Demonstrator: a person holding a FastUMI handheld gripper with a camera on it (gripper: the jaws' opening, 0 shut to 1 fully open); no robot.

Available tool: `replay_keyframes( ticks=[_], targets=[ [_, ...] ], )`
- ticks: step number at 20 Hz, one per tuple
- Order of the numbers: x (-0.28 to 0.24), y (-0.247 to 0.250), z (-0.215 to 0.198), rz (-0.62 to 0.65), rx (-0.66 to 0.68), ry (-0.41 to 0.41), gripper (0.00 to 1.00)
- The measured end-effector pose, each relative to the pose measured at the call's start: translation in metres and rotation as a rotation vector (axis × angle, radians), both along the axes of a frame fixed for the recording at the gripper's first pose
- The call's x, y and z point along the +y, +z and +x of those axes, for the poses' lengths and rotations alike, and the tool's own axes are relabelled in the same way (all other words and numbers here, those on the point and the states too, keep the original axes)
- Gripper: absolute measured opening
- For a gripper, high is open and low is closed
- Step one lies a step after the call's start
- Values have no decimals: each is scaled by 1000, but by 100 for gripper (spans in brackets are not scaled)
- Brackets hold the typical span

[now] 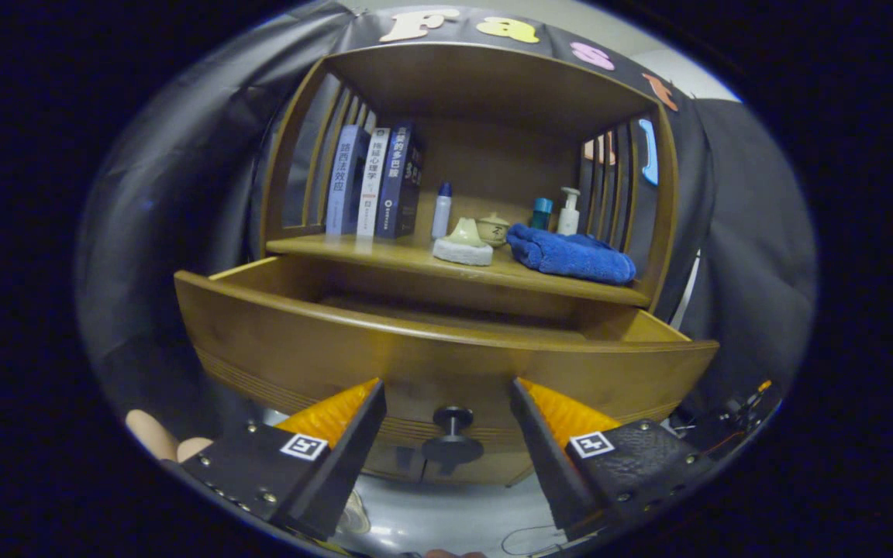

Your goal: Pull open the drawer, take out the items inside it, and place them on the countertop above the cabinet.

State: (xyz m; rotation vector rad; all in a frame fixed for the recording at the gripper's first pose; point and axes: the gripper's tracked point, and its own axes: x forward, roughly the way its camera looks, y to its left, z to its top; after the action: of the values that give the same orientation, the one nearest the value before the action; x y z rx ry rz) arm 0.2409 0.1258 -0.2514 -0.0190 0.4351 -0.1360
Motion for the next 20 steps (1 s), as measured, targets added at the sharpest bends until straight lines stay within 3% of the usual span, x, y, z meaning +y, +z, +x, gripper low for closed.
replay_keyframes(
  ticks=[10,20],
  targets=[
    [-7,-14,83,-18,-13,-18,98],
    [-11,-24,120,-46,-18,-37,98]
  ],
)
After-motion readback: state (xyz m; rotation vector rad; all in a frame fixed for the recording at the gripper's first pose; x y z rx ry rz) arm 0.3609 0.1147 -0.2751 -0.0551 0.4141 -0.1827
